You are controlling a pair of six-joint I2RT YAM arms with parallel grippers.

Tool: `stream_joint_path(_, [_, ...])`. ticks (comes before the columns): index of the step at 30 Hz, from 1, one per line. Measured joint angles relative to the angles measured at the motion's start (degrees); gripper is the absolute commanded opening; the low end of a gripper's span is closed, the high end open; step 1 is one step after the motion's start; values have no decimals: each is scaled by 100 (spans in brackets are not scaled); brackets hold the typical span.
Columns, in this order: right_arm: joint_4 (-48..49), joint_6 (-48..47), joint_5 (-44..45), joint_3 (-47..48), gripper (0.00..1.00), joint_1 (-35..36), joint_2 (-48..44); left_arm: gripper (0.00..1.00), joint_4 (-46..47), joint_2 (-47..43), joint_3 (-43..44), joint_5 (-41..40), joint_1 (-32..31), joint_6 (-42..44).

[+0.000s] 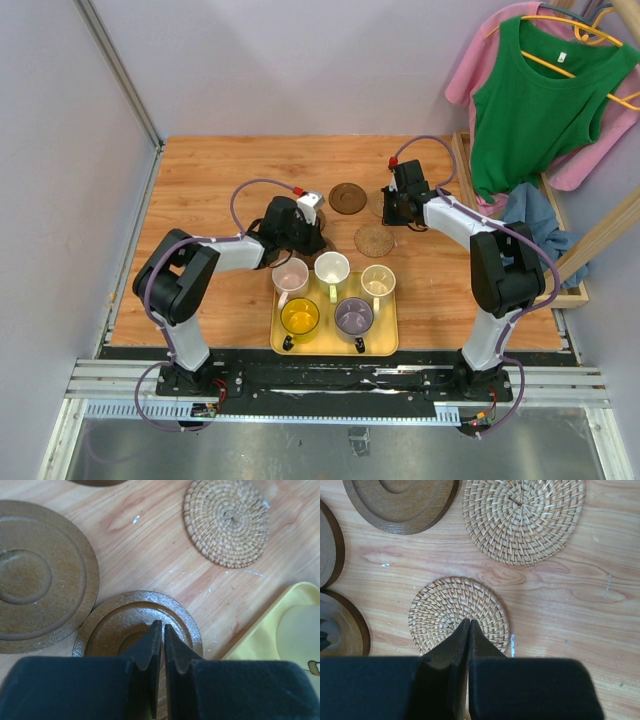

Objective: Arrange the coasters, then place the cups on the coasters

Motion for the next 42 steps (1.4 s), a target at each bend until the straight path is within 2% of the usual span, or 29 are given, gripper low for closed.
stream_joint_path(6, [9,0,-59,-4,1,0,0,12,-699,190,385,-450,0,-96])
stream_joint_path(13, [-2,0,-59,-4,2,0,0,13,-1810,446,1152,-1593,-4,-267])
stream_joint_path(20, [-129,-24,-48,44,3,0,0,13,-2459,555,1521,-2433,0,-424])
stream_joint_path(25, [-238,-74,-46,304,4,0,0,14,-2514,529,1495,-2577,140,-566])
stream_joint_path(31, [-304,-175,-98,807,5,0,70,15,-2551,415,1364,-2675,774,-673])
stream_joint_path(42, [-575,-527,-258,2164,7,175,813,16,-2677,535,1587,-2662,1633,-721])
